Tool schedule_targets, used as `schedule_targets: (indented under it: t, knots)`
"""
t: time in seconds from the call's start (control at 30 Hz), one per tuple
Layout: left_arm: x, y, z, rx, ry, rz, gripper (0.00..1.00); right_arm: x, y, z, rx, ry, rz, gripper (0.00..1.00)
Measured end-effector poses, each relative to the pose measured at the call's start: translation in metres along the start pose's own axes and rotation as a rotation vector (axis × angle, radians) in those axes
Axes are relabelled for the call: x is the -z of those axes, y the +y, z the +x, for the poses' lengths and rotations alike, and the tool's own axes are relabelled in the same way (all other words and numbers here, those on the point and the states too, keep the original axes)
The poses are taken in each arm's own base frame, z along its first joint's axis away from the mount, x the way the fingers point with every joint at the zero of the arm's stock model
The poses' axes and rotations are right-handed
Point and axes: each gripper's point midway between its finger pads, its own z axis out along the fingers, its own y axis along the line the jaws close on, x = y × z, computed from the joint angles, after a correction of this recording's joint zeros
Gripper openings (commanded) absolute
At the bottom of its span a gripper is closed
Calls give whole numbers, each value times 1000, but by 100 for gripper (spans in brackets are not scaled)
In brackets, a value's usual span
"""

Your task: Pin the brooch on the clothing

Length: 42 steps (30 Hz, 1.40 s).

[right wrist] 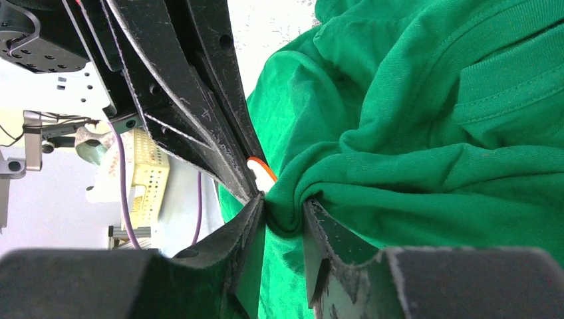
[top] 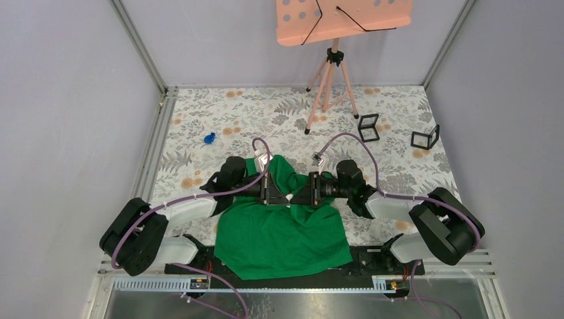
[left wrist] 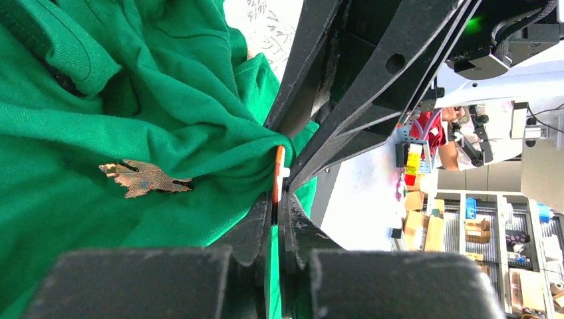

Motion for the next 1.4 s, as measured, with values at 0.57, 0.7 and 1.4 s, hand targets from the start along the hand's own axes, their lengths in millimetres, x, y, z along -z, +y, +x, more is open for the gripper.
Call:
schedule_targets:
  t: [0.57, 0.7, 1.4]
  knots:
    - [1, 5, -1, 0, -9, -20, 0, -4, -6, -2, -37, -16, 55, 29]
    - [0, 6, -3, -1, -17, -29, 0, -4, -8, -4, -47, -30, 70, 28]
    - [1, 9, -7, -2, -35, -87, 9, 19, -19, -16, 23, -118, 251, 52]
